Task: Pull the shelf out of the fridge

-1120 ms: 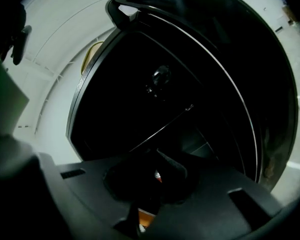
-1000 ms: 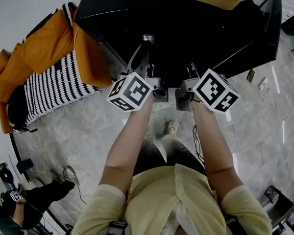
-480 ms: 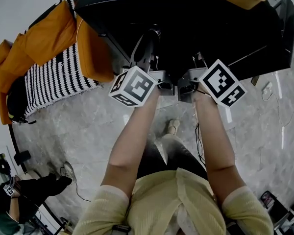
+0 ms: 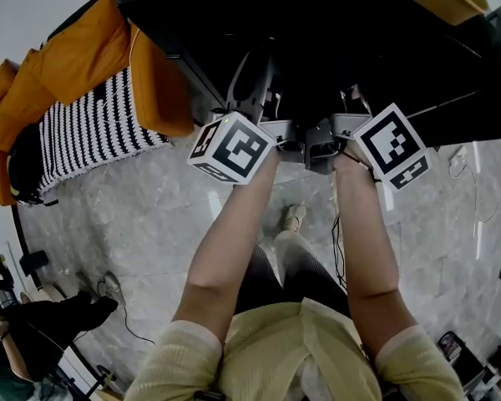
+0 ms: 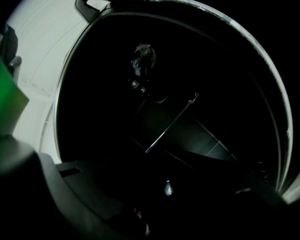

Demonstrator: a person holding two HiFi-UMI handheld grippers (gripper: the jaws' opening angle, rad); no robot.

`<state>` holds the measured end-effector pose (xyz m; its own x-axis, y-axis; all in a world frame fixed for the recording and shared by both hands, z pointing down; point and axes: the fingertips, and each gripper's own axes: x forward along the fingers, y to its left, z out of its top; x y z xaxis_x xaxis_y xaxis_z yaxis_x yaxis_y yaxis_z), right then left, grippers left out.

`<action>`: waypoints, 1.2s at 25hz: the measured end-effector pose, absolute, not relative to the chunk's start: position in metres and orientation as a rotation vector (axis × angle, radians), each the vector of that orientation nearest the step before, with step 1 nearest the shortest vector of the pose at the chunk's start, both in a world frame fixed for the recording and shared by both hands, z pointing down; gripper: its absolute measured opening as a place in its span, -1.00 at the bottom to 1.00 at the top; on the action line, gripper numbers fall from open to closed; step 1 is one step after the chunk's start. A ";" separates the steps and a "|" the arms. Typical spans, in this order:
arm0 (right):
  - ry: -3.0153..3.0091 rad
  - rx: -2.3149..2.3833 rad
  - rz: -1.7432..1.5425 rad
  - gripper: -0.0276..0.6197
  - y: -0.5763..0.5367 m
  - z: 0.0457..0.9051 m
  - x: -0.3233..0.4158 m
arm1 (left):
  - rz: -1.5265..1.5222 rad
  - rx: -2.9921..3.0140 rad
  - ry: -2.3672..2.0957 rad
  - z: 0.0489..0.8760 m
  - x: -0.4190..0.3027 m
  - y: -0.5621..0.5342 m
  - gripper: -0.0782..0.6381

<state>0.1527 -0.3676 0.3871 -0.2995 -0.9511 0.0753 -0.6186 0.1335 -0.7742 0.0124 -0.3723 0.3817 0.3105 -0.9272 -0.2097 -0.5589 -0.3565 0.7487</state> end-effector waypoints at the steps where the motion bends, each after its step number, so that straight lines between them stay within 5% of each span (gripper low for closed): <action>1: 1.974 -1.498 -1.010 -0.60 -0.369 0.386 0.152 | -0.881 2.013 -1.305 0.381 0.012 -0.374 -0.42; 30: 1.908 -1.511 -0.956 -0.52 -0.411 0.374 0.161 | -1.013 1.953 -1.393 0.373 0.003 -0.418 -0.34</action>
